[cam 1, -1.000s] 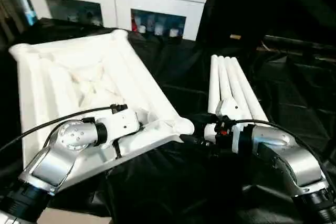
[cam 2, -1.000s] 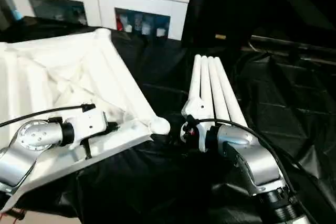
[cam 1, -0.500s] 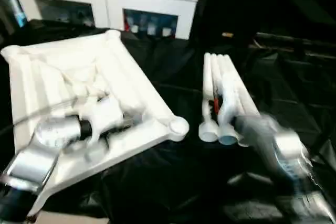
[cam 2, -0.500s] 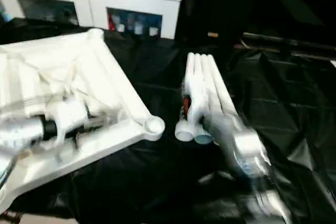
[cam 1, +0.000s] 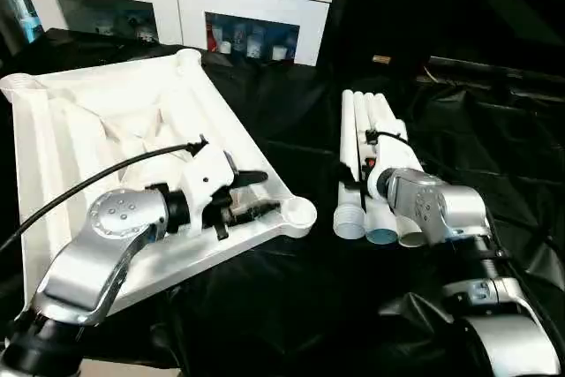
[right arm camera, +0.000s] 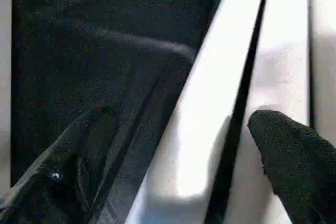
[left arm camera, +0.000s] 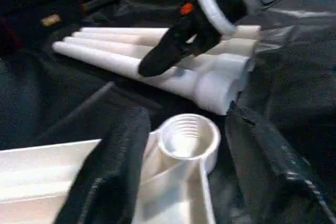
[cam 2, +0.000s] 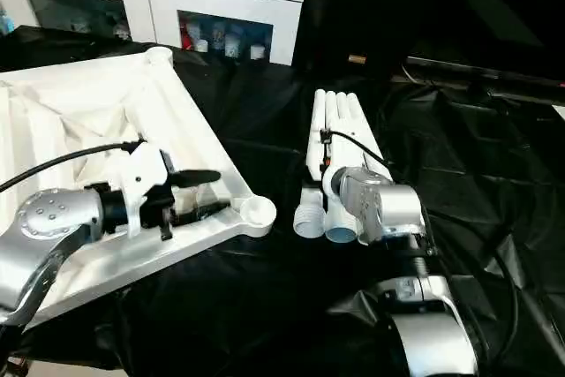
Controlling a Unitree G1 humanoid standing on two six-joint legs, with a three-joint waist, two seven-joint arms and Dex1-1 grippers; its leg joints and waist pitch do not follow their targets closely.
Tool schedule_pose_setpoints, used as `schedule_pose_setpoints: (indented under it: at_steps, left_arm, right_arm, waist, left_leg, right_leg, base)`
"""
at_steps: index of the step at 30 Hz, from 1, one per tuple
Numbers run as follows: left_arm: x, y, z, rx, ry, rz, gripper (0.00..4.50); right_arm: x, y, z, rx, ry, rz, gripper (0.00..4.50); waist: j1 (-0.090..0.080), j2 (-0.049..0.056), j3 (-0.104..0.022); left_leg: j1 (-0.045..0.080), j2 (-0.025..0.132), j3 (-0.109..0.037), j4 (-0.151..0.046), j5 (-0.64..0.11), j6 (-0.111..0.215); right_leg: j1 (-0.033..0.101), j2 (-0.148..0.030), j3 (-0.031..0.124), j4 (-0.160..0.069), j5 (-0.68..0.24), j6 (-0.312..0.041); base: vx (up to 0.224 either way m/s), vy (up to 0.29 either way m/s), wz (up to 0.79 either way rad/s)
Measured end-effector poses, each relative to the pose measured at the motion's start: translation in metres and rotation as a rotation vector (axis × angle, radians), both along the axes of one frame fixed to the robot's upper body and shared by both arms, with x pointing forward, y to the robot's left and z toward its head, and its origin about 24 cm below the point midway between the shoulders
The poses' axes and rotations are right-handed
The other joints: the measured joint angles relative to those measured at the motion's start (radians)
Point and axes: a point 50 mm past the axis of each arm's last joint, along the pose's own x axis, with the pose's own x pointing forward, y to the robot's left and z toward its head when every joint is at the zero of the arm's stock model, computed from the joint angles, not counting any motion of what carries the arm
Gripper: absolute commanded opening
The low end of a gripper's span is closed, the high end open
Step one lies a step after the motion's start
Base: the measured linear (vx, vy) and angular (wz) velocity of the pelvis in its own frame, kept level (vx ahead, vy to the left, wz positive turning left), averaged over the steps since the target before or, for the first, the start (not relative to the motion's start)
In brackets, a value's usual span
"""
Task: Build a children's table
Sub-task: Move table base, then pick table leg
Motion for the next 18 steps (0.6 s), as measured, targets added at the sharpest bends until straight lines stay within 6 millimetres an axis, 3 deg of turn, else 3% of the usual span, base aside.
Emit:
schedule_pose_setpoints:
  at_steps: [17,18]
  left_arm:
    - [-0.007,-0.003,0.001,0.009,0.026,-0.02,4.43]
    - [-0.007,-0.003,0.001,0.01,0.028,-0.019,4.5]
  right_arm:
    - [0.0,0.01,-0.012,0.052,0.174,0.042,4.5]
    - [0.0,0.01,-0.014,0.052,0.183,0.042,4.31]
  waist:
    - [0.002,-0.003,-0.001]
    - [0.002,-0.004,-0.001]
  left_leg:
    - [0.0,0.0,0.0,0.0,0.0,0.0]
    - [0.0,0.0,0.0,0.0,0.0,0.0]
  right_leg:
    - [0.0,0.0,0.0,0.0,0.001,0.001]
    - [0.0,0.0,0.0,0.0,0.001,0.001]
  base:
    - [0.0,0.0,0.0]
    - [0.0,0.0,0.0]
